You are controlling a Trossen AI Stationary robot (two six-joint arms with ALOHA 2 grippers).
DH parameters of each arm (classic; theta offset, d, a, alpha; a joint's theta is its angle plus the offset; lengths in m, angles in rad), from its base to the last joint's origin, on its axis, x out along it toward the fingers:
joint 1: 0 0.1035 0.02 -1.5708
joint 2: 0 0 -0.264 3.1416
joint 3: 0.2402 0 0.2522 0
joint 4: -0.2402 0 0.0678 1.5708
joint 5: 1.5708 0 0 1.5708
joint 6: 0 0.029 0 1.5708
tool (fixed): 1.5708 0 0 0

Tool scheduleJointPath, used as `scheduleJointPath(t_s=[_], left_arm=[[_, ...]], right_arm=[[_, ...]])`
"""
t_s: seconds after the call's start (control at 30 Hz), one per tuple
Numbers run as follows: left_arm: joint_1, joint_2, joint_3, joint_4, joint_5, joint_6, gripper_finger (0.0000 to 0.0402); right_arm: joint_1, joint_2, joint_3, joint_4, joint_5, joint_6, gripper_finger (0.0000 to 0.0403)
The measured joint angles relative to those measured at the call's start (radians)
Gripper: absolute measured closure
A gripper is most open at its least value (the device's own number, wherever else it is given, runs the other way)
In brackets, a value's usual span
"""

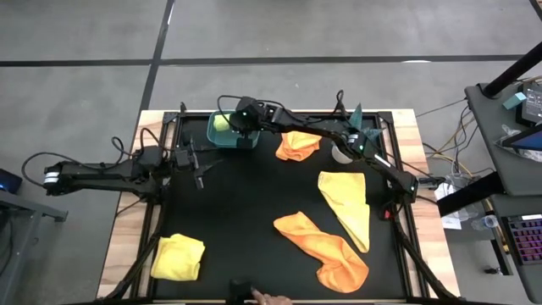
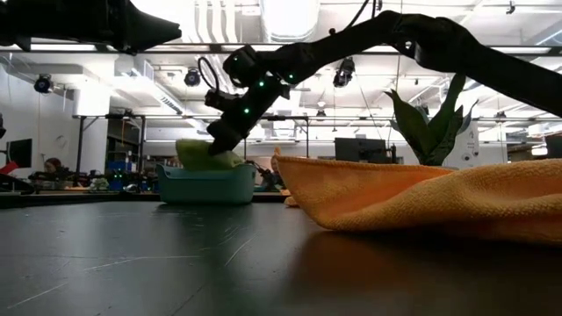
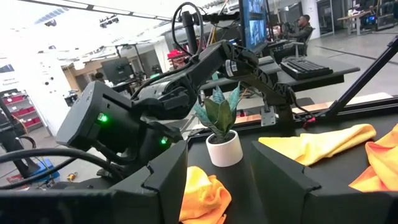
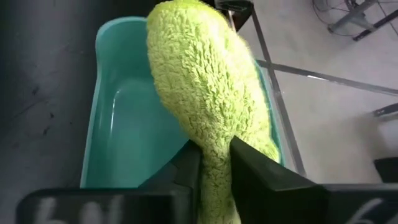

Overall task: Fold microfiber towels
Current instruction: Put the green microfiber cloth into the blue bin, then fold the top orange microfiber cloth

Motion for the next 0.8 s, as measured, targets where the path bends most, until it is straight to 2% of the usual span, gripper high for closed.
scheduleJointPath(t_s=[0.23, 0.4, 0.6, 0.8], left_arm=[[0.0, 0.003, 0.0, 0.0, 0.0, 0.0, 0.0242], [0.0, 0.003, 0.0, 0.0, 0.0, 0.0, 0.0242], [0.0, 0.003, 0.0, 0.0, 0.0, 0.0, 0.0242], [0.0, 0.003, -0.002, -0.002, 0.0, 0.0, 0.0242]], right_arm=[[0.0, 0.0, -0.063, 0.037, 0.001, 0.043, 0.0266], [0.0, 0.0, -0.081, 0.032, 0.001, 0.055, 0.0239], [0.005, 0.0, -0.079, 0.025, 0.001, 0.052, 0.0231], [0.042, -0.02, -0.039, -0.036, 0.0, 0.042, 0.025]])
